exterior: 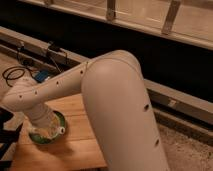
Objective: Place the bottle in the ceramic bowl
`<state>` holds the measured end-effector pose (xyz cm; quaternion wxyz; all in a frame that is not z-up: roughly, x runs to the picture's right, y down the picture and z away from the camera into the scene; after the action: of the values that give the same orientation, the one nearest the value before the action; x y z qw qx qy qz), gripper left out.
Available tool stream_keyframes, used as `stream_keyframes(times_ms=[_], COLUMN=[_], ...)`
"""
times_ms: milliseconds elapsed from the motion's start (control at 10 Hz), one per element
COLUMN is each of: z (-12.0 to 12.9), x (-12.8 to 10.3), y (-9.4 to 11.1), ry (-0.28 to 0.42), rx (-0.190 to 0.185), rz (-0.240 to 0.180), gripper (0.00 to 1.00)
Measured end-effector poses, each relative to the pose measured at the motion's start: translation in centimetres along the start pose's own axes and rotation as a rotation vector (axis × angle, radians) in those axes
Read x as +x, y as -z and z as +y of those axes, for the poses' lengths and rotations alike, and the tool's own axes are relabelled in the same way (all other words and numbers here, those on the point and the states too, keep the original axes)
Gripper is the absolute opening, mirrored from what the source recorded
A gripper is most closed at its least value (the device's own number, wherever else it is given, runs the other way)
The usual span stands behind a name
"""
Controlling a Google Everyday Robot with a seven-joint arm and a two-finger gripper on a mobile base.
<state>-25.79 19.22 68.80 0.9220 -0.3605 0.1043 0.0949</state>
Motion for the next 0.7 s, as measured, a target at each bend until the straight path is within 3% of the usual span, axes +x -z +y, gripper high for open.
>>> stream_keyframes(times_ms=[700], z=[-0.31], x=[-0.21], y=[0.07], ry=[0.004], rx=[-0.001], rz=[-0.007], gripper=[0.16])
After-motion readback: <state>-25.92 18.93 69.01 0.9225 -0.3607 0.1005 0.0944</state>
